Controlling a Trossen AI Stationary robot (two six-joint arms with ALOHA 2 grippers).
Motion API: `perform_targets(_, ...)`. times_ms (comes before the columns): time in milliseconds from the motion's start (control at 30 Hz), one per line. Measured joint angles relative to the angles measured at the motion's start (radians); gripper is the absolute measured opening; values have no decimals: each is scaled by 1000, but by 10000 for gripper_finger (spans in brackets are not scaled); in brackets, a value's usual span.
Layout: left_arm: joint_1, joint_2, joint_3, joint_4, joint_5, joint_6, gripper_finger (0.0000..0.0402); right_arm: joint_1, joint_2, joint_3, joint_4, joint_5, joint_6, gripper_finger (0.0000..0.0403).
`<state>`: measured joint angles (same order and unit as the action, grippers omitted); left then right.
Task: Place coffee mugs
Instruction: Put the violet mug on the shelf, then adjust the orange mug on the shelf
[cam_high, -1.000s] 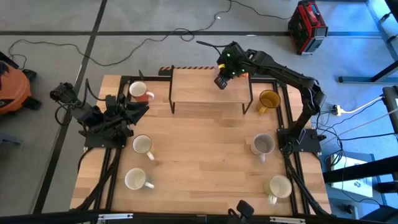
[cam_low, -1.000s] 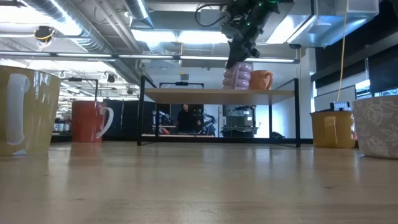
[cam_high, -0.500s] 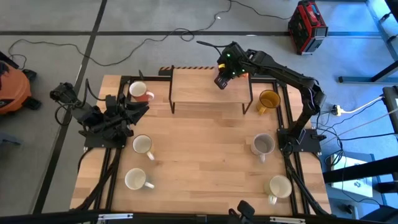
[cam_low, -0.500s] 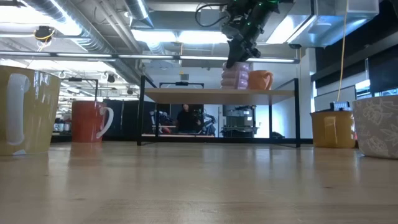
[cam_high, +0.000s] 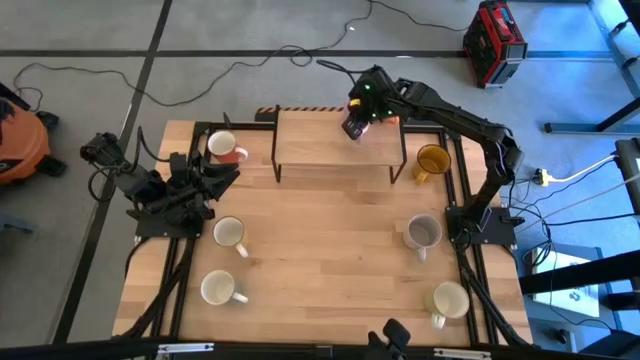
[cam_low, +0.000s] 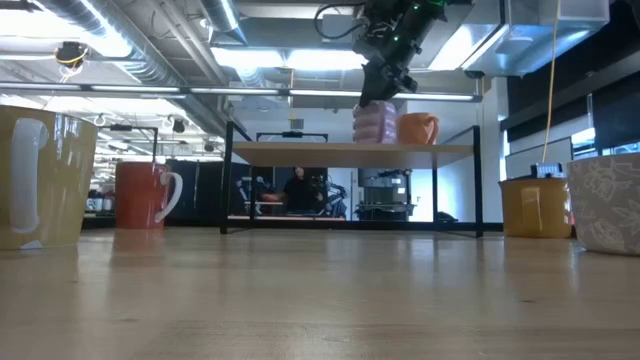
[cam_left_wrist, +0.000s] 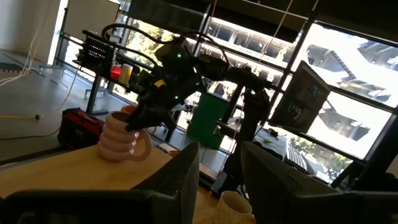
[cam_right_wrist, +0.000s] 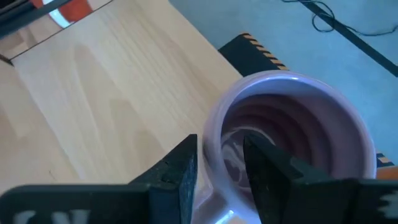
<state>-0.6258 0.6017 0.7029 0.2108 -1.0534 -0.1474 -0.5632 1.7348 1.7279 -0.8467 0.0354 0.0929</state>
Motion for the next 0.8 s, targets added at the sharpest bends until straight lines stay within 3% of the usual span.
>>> perform_targets(367,0,0,0,0,0,-1,114,0,0,0,16,115,6,120)
perform_targets(800,0,0,0,0,0,-1,114,0,0,0,91,174,-49,120)
